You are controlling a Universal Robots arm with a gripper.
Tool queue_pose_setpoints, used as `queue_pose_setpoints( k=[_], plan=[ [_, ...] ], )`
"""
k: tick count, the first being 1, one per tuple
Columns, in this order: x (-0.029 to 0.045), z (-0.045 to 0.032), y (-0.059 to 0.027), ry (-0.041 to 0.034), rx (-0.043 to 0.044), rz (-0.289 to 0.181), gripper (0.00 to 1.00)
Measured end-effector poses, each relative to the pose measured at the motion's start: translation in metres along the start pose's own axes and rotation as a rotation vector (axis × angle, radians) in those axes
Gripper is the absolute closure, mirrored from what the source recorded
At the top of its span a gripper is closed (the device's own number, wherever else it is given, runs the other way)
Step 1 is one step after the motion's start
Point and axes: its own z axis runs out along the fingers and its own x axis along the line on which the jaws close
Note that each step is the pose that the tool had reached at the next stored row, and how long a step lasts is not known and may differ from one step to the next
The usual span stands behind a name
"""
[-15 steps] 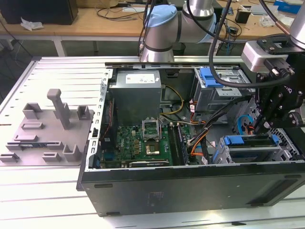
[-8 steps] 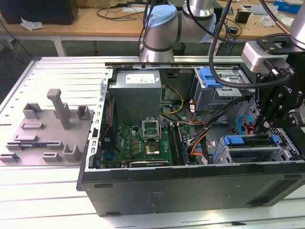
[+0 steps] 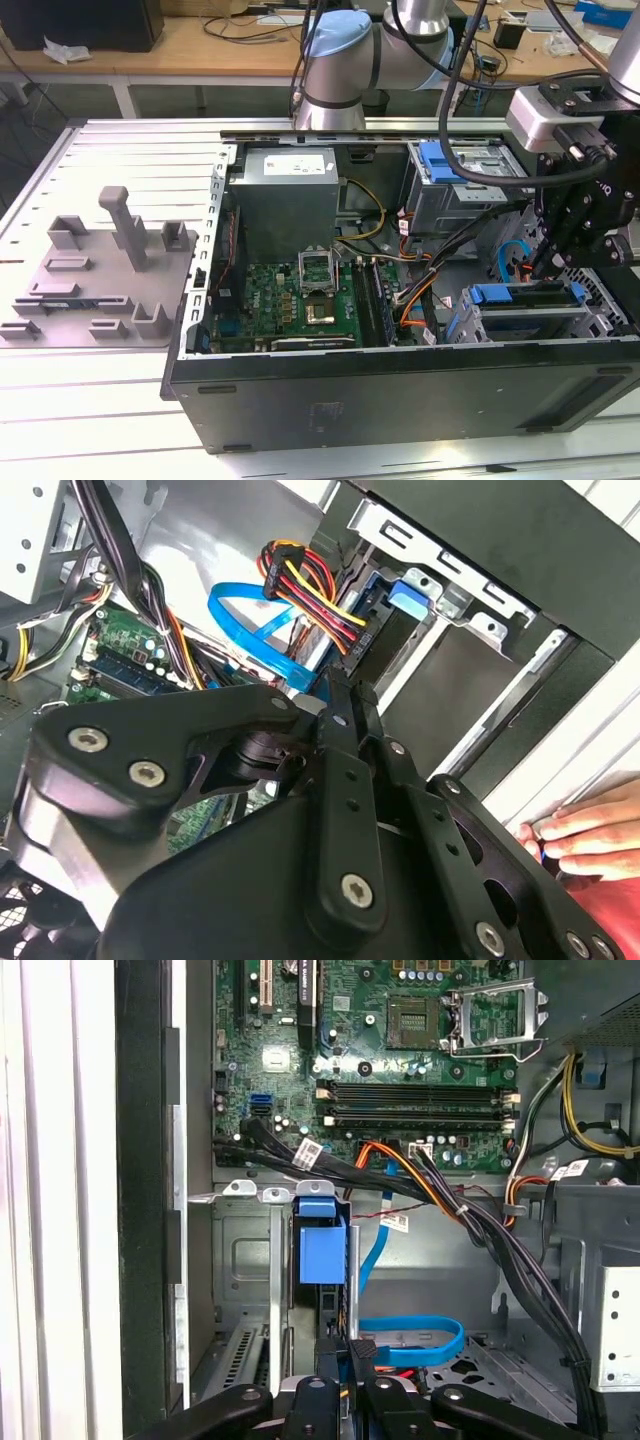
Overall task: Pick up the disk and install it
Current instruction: 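Insert the second disk wire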
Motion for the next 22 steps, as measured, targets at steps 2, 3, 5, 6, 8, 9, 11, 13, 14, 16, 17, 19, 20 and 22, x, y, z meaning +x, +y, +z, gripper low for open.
queue_pose_setpoints(
  k=[2, 3, 5, 6, 8, 9, 11, 13, 14, 16, 17, 19, 20, 22],
  plan=[
    [0.0, 0.0006, 0.0, -0.0009, 0.0, 0.0, 0.84],
    [0.0001, 0.0008, 0.0, -0.0013, 0.0001, 0.0, 0.84],
    [0.0002, 0.0012, 0.0001, -0.002, 0.0001, 0.0, 0.84],
    [0.0002, 0.0014, 0.0, -0.0023, 0.0001, 0.0, 0.84],
    [0.0003, 0.002, 0.0001, -0.0033, 0.0002, 0.0, 0.84],
    [0.0004, 0.0021, 0.0001, -0.0038, 0.0002, 0.0, 0.84],
    [0.0006, 0.0026, 0.0001, -0.005, 0.0002, 0.0, 0.84],
    [0.0007, 0.003, 0.0001, -0.0058, 0.0003, 0.0, 0.84],
    [0.0008, 0.0032, 0.0001, -0.0061, 0.0003, 0.0, 0.84],
    [0.0009, 0.0035, 0.0001, -0.0068, 0.0004, 0.0, 0.84],
    [0.0009, 0.0037, 0.0001, -0.0071, 0.0004, 0.0, 0.84],
    [0.0011, 0.0042, 0.0002, -0.0081, 0.0004, 0.0, 0.84],
    [0.0012, 0.0044, 0.0002, -0.0084, 0.0005, 0.0, 0.84],
    [0.0013, 0.0048, 0.0002, -0.0092, 0.0006, 0.0, 0.84]
  ],
)
